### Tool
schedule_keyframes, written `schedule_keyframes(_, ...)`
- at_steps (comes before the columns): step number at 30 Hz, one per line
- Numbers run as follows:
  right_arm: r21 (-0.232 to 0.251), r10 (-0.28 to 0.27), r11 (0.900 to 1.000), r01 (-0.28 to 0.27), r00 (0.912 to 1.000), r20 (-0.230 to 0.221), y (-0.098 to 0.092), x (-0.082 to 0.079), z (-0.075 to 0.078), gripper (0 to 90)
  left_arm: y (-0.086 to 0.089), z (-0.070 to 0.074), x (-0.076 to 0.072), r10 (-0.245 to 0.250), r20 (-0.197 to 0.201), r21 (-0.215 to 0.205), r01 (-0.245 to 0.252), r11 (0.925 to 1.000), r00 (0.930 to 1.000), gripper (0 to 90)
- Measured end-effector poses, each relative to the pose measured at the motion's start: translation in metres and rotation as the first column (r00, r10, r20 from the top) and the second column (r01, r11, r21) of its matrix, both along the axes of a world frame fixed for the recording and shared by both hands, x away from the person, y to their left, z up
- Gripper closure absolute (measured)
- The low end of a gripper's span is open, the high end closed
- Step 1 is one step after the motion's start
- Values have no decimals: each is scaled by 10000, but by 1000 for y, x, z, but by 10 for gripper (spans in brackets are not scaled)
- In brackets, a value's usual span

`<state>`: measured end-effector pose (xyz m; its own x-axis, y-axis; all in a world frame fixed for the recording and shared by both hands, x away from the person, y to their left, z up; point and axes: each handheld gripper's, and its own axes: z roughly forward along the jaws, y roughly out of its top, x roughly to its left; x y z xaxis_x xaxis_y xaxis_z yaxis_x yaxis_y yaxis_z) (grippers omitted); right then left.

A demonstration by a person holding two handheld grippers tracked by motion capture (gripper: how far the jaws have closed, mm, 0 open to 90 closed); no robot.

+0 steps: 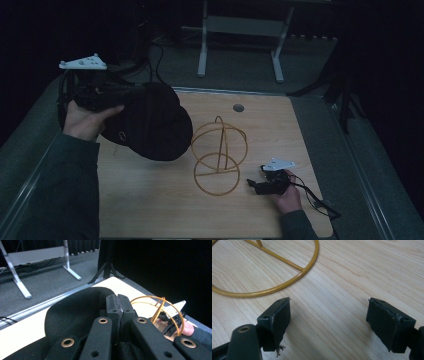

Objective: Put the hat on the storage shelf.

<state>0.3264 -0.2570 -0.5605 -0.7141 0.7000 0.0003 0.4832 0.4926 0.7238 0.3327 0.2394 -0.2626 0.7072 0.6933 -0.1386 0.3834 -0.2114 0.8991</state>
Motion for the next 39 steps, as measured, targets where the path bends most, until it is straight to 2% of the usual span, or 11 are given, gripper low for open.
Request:
schedule_keyframes(8, 0, 1, 10000, -1, 10000, 0, 0, 0, 0, 192, -2, 15, 0, 88, 347, -38, -87, 10000, 9994, 889)
schedule_keyframes(20, -2, 0, 10000, 0, 10000, -3, 0, 0, 0, 192, -10, 34, 0, 51, 657, 13, -52, 10000, 9978, 890)
schedule_keyframes(32, -22, 19, 10000, -19, 10000, 9, 0, 0, 0, 192, -21, 47, 3, -13, 862, 79, 6, 10000, 9963, 890)
schedule_keyframes(39, -10, 8, 10000, -8, 10000, -1, 0, 0, 0, 192, -27, 53, 6, -99, 954, -98, 108, 9999, 9954, 890)
